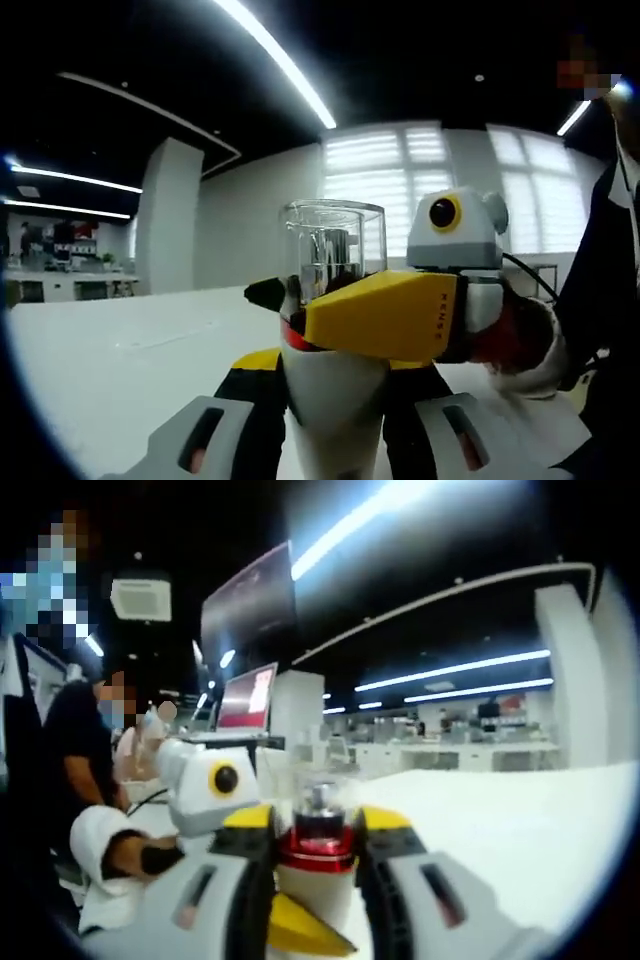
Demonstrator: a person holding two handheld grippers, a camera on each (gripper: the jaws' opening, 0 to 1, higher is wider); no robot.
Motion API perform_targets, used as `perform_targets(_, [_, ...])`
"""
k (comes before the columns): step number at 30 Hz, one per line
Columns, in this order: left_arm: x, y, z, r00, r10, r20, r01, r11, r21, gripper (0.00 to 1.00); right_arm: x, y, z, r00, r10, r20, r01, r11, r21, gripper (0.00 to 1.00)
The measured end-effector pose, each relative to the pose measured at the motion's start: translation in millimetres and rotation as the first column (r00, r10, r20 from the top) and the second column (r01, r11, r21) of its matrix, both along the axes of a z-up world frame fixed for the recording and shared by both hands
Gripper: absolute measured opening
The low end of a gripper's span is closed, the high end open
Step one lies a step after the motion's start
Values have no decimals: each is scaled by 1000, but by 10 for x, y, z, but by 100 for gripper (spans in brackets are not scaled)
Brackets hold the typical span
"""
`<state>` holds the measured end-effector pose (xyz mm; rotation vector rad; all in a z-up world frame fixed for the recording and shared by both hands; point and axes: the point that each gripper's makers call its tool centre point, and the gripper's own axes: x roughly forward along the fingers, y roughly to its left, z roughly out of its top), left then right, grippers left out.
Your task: Arrange the skincare products in the storage area until every visible bottle or jar stands upright without overlapping.
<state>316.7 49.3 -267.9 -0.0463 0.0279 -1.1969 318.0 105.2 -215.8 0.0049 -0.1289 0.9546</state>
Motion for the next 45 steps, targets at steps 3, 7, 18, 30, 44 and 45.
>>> perform_targets(3, [-27, -6, -1, 1000, -11, -4, 11, 1000, 0, 36, -10, 2, 1, 1000, 22, -3, -22, 1000, 3, 31])
perform_targets(7, [-62, -23, 2, 1000, -29, -8, 29, 1000, -8, 36, -39, 13, -2, 999, 43, -12, -43, 999, 9, 33])
perform_targets(18, [-139, -62, 4, 997, -71, -10, 71, 997, -16, 35, -94, 55, -46, 986, 125, -112, -117, 991, 71, 38])
perform_targets(30, [-279, -111, 18, 985, -168, -27, 166, 985, -50, 35, -213, 87, -63, 957, 229, -179, -210, 970, 120, 42])
perform_targets(44, [-364, -135, 15, 971, -234, -44, 230, 970, -78, 35, -299, 98, -54, 952, 256, -171, -239, 964, 114, 41])
perform_targets(45, [-365, -136, 15, 971, -234, -44, 230, 970, -77, 35, -300, 97, -55, 952, 255, -170, -238, 964, 114, 41])
